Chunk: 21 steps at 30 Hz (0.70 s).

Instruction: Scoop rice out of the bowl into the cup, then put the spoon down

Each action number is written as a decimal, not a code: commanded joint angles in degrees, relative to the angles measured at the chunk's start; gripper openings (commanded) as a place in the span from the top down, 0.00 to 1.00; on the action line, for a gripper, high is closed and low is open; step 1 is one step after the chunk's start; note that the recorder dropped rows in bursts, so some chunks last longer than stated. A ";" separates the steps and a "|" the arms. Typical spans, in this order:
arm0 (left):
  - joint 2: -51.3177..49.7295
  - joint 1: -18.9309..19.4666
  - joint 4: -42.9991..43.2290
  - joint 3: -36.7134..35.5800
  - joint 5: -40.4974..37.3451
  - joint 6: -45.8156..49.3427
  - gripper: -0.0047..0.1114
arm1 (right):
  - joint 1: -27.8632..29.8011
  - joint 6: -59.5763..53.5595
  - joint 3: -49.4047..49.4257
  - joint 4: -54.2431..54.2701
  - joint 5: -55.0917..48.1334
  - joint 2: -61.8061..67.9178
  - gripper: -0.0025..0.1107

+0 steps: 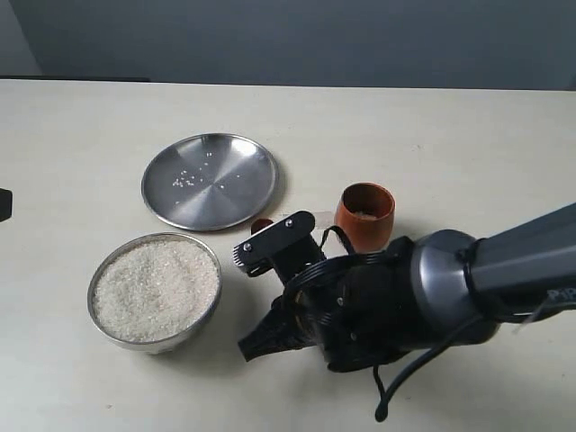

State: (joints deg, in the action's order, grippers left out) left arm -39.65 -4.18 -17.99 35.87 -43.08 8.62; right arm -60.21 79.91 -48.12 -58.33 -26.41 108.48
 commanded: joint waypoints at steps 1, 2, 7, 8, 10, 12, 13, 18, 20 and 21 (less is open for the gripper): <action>-0.09 -0.23 0.06 0.30 0.64 0.06 0.96 | 0.07 3.46 1.06 -0.94 -4.47 0.75 0.66; -0.09 -0.23 0.06 0.30 0.64 0.06 0.96 | 0.07 4.33 1.76 -1.80 -4.27 0.51 0.66; -0.09 -0.23 0.06 0.30 0.64 0.06 0.96 | -0.45 17.62 7.64 -15.34 -0.16 -2.44 0.66; -0.09 -0.23 0.06 0.30 0.64 0.06 0.96 | -0.91 21.17 8.96 -18.86 -0.53 -3.35 0.66; -0.09 -0.23 0.06 0.30 0.64 0.06 0.96 | -1.97 26.49 11.27 -25.15 -0.97 -5.19 0.66; -0.09 -0.23 0.06 0.30 0.64 0.06 0.96 | -2.81 28.71 12.69 -28.46 -1.06 -6.63 0.66; -0.09 -0.23 0.06 0.30 0.64 0.06 0.96 | -3.26 29.28 13.29 -30.62 -0.91 -7.46 0.66; -0.09 -0.23 0.06 0.30 0.64 0.06 0.96 | -3.25 31.36 13.91 -35.38 -0.09 -9.78 0.66; -0.09 -0.23 0.06 0.30 0.64 0.06 0.96 | -3.15 35.30 13.91 -37.42 -1.41 -10.18 0.66; -0.09 -0.23 0.06 0.30 0.64 0.06 0.96 | -3.15 38.23 13.91 -39.08 -2.61 -10.18 0.66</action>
State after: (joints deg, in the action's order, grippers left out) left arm -39.65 -4.18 -17.99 35.87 -43.08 8.62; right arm -63.32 112.31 -34.58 -93.47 -26.71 99.05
